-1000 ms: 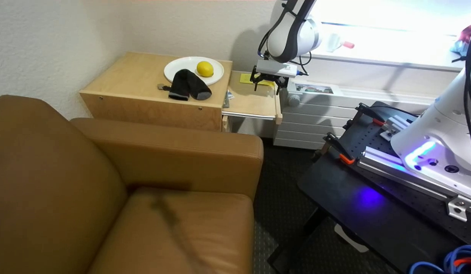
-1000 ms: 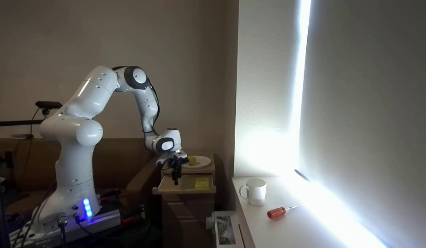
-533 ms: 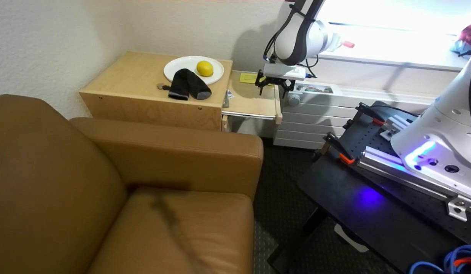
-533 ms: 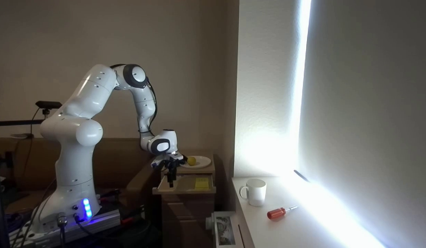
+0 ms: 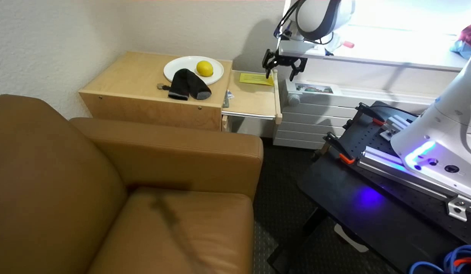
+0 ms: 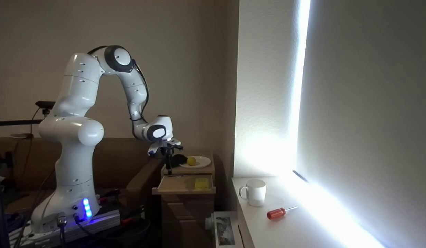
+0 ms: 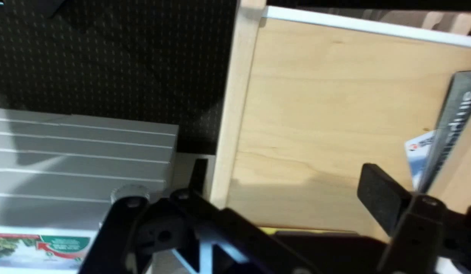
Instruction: Pick the sock on the drawer tray, put it on the drawer top, close and open the drawer, then pick the sock and put it on the drawer tray
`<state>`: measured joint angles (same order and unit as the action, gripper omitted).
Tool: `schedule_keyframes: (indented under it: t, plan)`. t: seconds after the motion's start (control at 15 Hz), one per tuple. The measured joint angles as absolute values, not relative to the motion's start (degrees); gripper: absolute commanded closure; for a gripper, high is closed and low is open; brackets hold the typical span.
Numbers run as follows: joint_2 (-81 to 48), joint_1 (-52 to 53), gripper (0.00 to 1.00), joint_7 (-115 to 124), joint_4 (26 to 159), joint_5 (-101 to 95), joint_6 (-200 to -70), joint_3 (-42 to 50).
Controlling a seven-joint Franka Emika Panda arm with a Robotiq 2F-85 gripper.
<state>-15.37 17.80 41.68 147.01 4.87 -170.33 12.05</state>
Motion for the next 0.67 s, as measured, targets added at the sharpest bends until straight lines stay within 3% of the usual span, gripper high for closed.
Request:
schedule_keyframes:
  t: [0.4,0.67]
  plan:
    - [-1.8,27.0,0.0,47.4,146.5,-14.7,-163.8,11.3]
    - [-0.6,30.2,0.0,55.5,141.8,-25.5,-158.7,10.9]
